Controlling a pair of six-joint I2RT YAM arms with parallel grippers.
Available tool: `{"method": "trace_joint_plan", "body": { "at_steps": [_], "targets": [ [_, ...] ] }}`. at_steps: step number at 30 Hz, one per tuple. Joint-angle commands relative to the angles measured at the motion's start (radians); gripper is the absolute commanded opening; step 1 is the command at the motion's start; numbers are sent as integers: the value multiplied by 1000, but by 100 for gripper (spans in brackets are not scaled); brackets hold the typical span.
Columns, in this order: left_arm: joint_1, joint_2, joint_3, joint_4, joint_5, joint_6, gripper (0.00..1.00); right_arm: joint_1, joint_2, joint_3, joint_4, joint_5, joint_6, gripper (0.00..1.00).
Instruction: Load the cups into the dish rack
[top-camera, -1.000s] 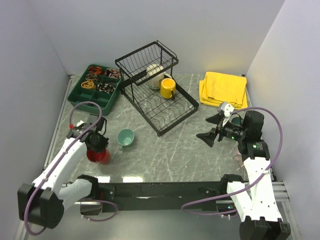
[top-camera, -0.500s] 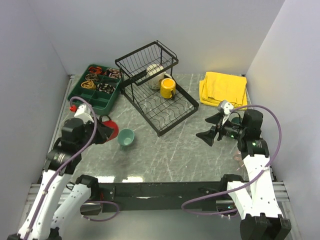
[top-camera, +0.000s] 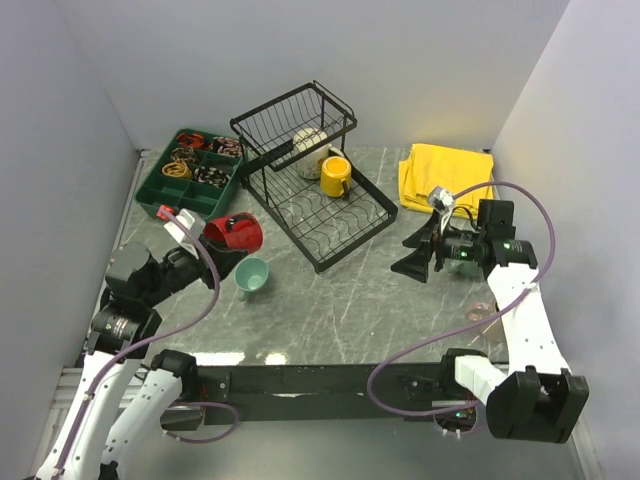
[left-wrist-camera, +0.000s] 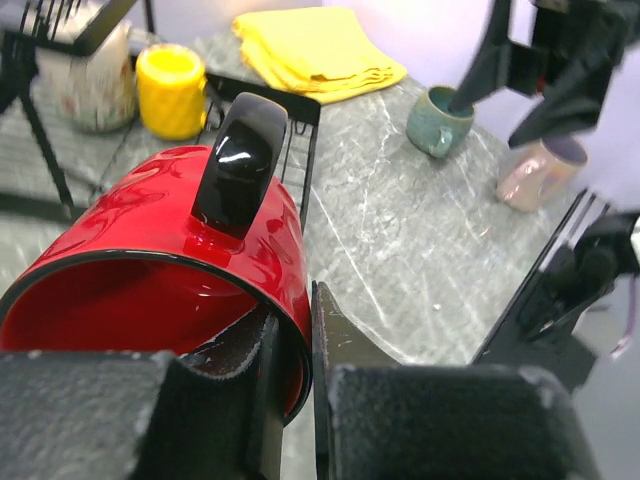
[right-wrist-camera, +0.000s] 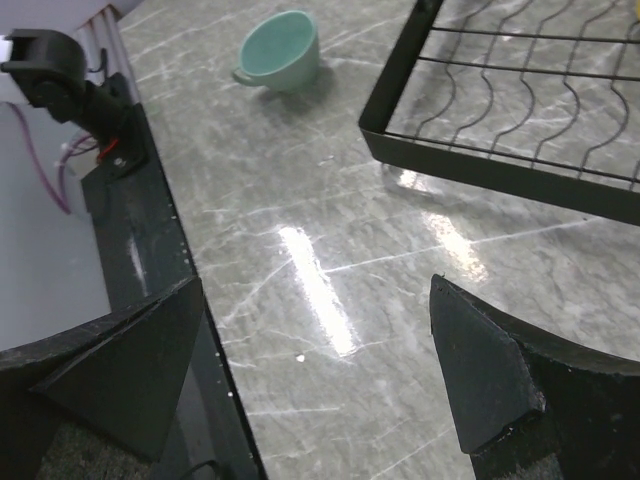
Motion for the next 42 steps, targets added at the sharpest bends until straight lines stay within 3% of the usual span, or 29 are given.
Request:
{"method": "trace_joint_plan", "body": {
  "at_steps": [1, 10, 17, 23, 25, 30, 35, 39, 42],
  "targets": [
    [-25, 0, 48, 174, 116, 199, 1, -6, 21, 95, -188, -61, -153, 100],
    [-77, 37, 88, 188, 163, 473, 1, 39, 18, 170, -217, -79, -105, 100],
    [-157, 89, 125, 235, 139, 691, 1, 251, 20, 228, -63, -29, 141, 100],
    [-324, 164, 148, 234, -34, 954, 1, 394, 95, 345, 103, -128, 476, 100],
    [-392, 187, 146, 249, -111, 1024, 1, 440, 121, 346, 186, -139, 678, 100],
    [-510, 241, 146, 330, -301, 1245, 1, 490, 123, 195, 787, -95, 1344, 100],
    [-573, 295, 142, 429, -381, 1372, 1, 538, 172, 208, 827, -23, 1540, 100],
    [-626, 336, 146, 475, -406, 1415, 1, 550, 184, 159, 1063, -13, 1834, 100],
    [-663, 368, 152, 501, -429, 1435, 1, 567, 228, 174, 1111, -15, 1904, 97]
  ]
}}
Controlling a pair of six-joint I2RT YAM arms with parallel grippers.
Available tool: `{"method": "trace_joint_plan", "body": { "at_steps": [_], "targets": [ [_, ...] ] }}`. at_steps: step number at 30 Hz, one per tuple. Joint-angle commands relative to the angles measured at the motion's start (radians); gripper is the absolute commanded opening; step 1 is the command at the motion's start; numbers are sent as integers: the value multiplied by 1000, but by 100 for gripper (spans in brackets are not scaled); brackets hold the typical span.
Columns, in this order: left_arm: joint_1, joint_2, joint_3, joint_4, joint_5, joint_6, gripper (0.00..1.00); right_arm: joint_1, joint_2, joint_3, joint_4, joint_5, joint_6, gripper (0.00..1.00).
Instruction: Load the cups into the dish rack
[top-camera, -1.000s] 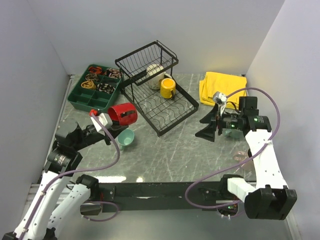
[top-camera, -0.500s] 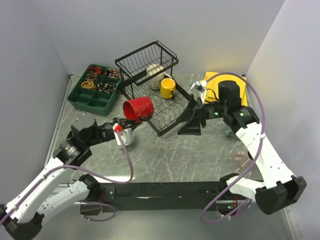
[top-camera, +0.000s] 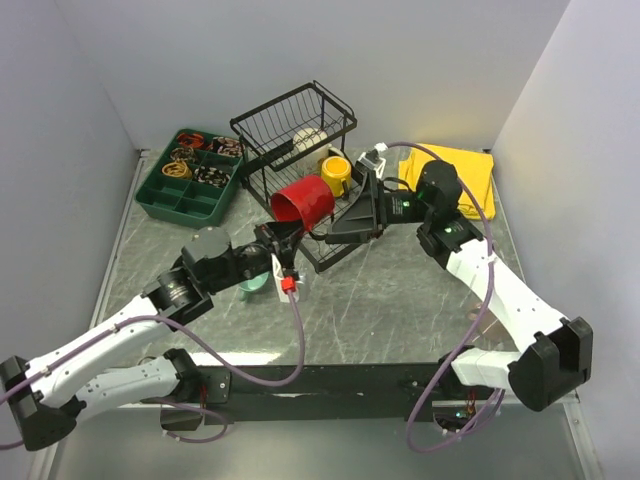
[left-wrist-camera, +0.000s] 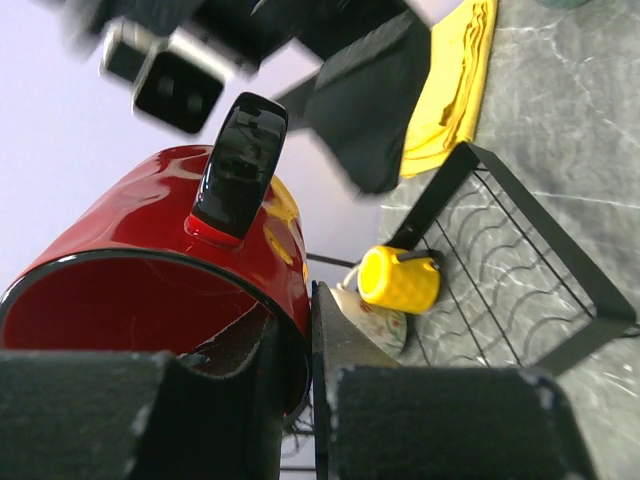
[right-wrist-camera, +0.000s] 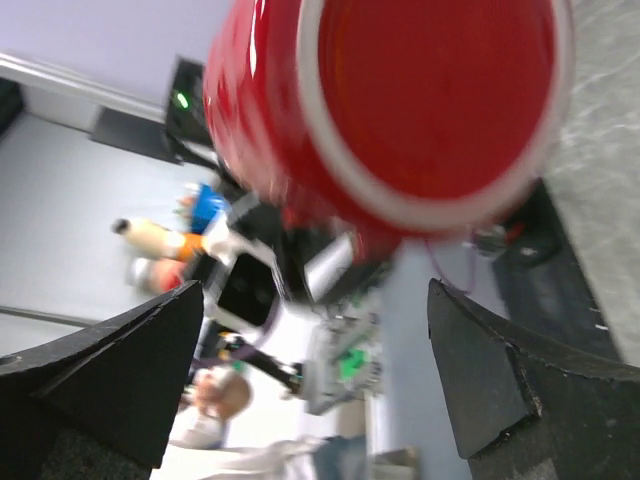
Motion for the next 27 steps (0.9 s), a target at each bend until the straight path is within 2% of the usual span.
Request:
{"method": "trace_joint_plan", "body": {
  "at_steps": [1, 6, 12, 17, 18, 20, 21, 23, 27],
  "targets": [
    [-53, 24, 59, 200, -69, 108, 1, 24, 49, 15, 239, 10, 278, 94],
    [-91, 53, 47, 249, -96, 119, 1, 37, 76, -14, 344, 12, 407, 85],
    [-130, 87, 44, 276, -150, 173, 1, 37, 51, -67, 387, 41, 458, 53],
    [-154, 95, 47, 283, -152, 184, 1, 36, 33, -99, 439, 58, 487, 39],
    [-162, 93, 48, 284, -149, 181, 1, 34, 33, -104, 445, 59, 492, 31],
    [-171, 89, 44, 278, -146, 174, 1, 30, 28, -119, 466, 67, 498, 22],
    [-176, 87, 42, 280, -149, 174, 1, 30, 27, -126, 482, 70, 502, 9],
    [-187, 82, 34, 283, -150, 165, 2, 25, 21, -142, 534, 75, 524, 0],
    [-197, 81, 27, 295, -146, 139, 7, 13, 13, -153, 581, 73, 521, 0]
  ]
}}
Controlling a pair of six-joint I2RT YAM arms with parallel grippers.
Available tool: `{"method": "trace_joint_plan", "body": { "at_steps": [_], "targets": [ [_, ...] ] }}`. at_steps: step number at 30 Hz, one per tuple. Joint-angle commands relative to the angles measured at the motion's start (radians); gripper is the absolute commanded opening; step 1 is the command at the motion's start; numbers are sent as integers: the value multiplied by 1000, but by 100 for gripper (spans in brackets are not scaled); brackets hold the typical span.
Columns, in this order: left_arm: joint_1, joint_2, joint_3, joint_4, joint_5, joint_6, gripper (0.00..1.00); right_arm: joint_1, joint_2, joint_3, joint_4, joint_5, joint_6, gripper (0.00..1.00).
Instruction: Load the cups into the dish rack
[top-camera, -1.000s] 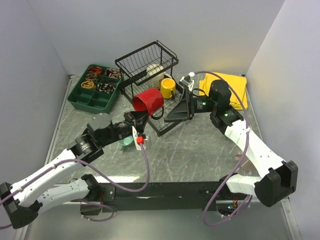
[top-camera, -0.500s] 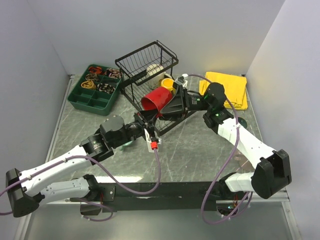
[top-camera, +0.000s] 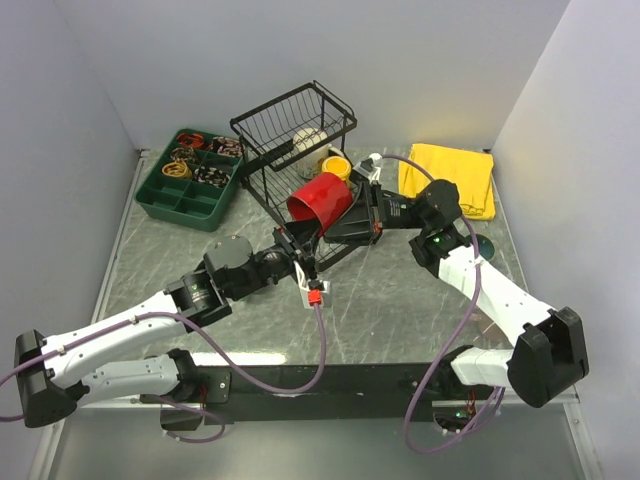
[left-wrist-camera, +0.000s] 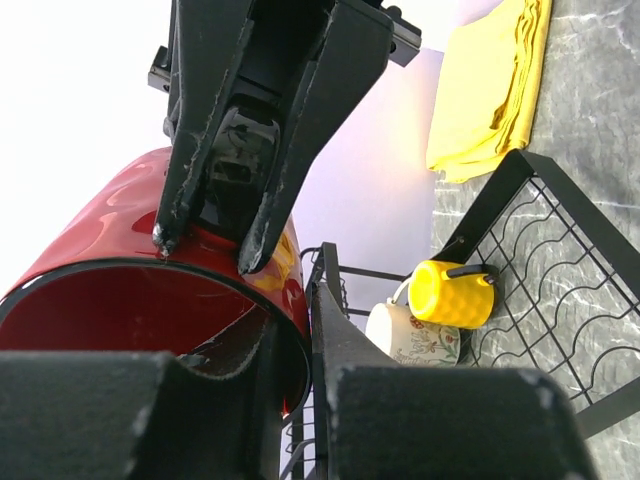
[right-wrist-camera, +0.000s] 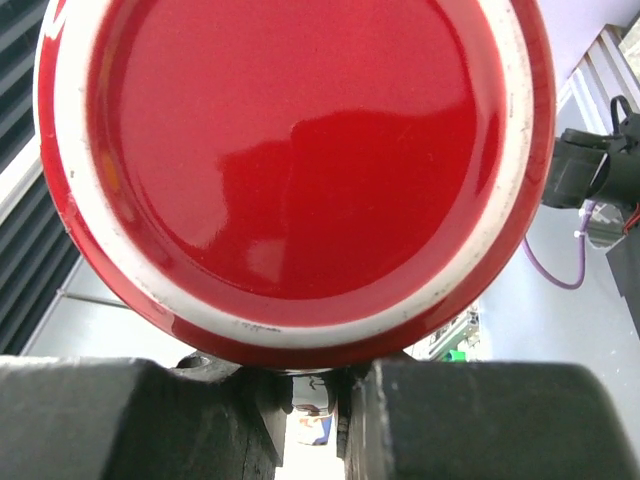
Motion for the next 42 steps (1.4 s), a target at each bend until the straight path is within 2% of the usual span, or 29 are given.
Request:
{"method": "trace_joint_plan", "body": {
  "at_steps": [1, 7, 15, 18, 21, 22, 23, 29, 33, 35, 38, 39, 40, 42],
  "targets": [
    [-33, -24, 24, 143, 46, -27, 14, -14, -21, -13, 84, 52, -25, 0],
    [-36, -47, 4, 188, 52, -101, 34, -72, -49, -47, 113, 57, -45, 0],
    [-36, -117, -4, 108, 96, -169, 54, -151, -75, -85, 138, 61, -36, 0],
    [-36, -151, -5, 88, 98, -236, 64, -180, -79, -96, 123, 60, -63, 0],
    [-36, -188, -12, 70, 83, -320, 79, -207, -73, -96, 86, 52, -125, 0],
    [-38, -214, -19, 57, 69, -348, 94, -214, -72, -84, 25, 52, -157, 0],
    [-36, -228, -25, 51, 61, -374, 96, -218, -72, -79, 0, 52, -212, 0],
    [-36, -352, -123, 47, -43, -667, 96, -255, -20, -61, -57, 55, -289, 0],
    [-36, -393, -148, -22, -146, -953, 96, -284, 51, -33, -71, 49, -313, 0],
    [-36, -412, -144, -61, -231, -1053, 96, -296, 89, -19, -109, 45, -373, 0],
    [-36, -435, -125, -171, -346, -1221, 96, -307, 144, 28, -256, 58, -531, 0],
    [-36, -444, -115, -217, -371, -1315, 96, -312, 160, 59, -294, 69, -575, 0],
    [-36, -464, -111, -243, -385, -1344, 96, -316, 175, 74, -386, 81, -658, 0],
    [-38, -490, -114, -274, -410, -1418, 96, -329, 223, 112, -432, 110, -718, 0]
  ]
}}
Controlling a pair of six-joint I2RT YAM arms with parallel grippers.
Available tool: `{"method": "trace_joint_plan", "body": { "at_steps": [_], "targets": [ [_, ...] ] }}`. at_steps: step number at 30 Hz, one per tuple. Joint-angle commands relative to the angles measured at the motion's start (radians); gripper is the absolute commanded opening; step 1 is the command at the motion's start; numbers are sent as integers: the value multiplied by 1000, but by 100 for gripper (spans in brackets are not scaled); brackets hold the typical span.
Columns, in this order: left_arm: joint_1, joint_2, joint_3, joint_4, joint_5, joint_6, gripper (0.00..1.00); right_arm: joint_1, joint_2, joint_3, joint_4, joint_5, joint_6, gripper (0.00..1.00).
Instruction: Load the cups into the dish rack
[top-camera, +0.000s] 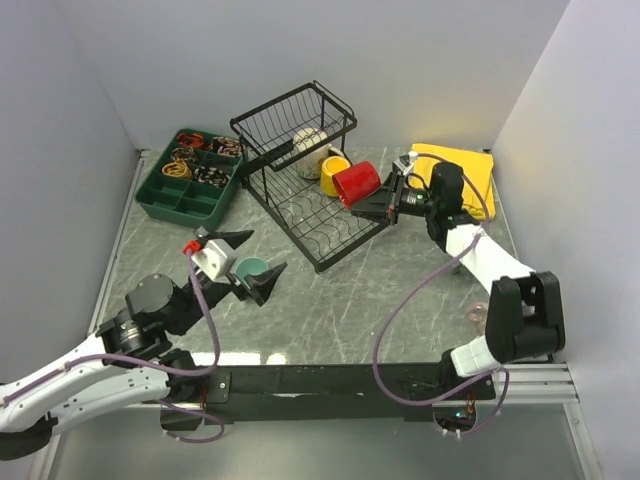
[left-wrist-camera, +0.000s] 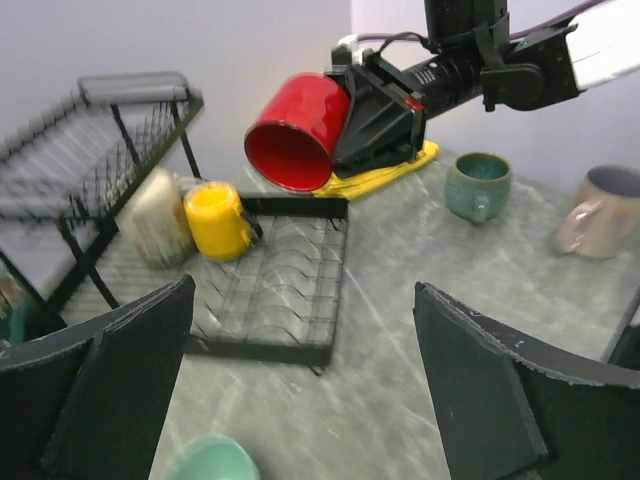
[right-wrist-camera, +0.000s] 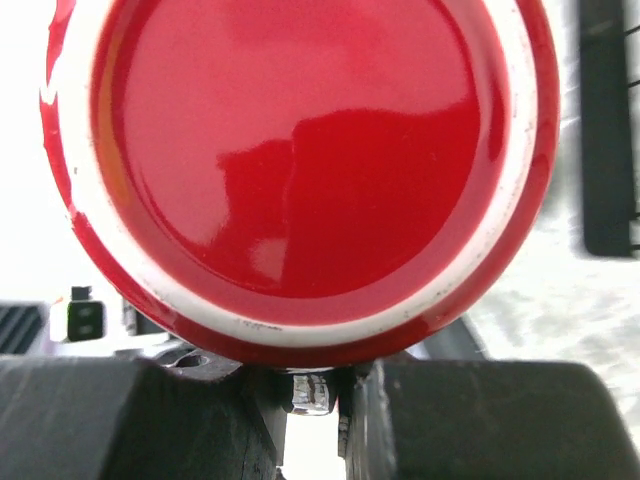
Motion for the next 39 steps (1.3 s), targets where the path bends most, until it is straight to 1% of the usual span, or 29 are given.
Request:
{"method": "trace_joint_plan", "body": {
  "at_steps": [1, 6, 7, 9, 10, 12, 13, 17, 24, 28, 32, 39],
  "targets": [
    [-5, -76, 25, -129, -140, -295, 96, -27, 50, 132, -179, 59, -296, 0],
    [-5, -188, -34, -145, -173, -422, 96, -55, 154, 218, -305, 137, -412, 0],
    [-3, -225, -45, -145, -184, -436, 96, -56, 170, 236, -371, 154, -467, 0],
    [-5, -271, -70, -154, -196, -481, 96, -56, 208, 278, -443, 198, -510, 0],
    [-3, -283, -76, -160, -209, -496, 96, -56, 220, 291, -471, 221, -557, 0],
    [-3, -314, -88, -186, -216, -539, 96, -58, 246, 319, -515, 256, -590, 0],
    [-3, -322, -90, -194, -219, -550, 96, -55, 255, 327, -528, 290, -620, 0],
    [-3, -354, -101, -226, -235, -593, 96, -56, 294, 347, -556, 350, -659, 0],
    [-3, -368, -98, -238, -252, -608, 96, -51, 369, 439, -647, 427, -711, 0],
    [-3, -366, -91, -244, -256, -616, 96, -47, 400, 474, -664, 477, -735, 0],
    [-3, -366, -84, -255, -262, -627, 96, -27, 441, 525, -697, 523, -772, 0],
    [-3, -383, -79, -275, -272, -657, 96, 21, 460, 554, -715, 634, -837, 0]
  ]
}}
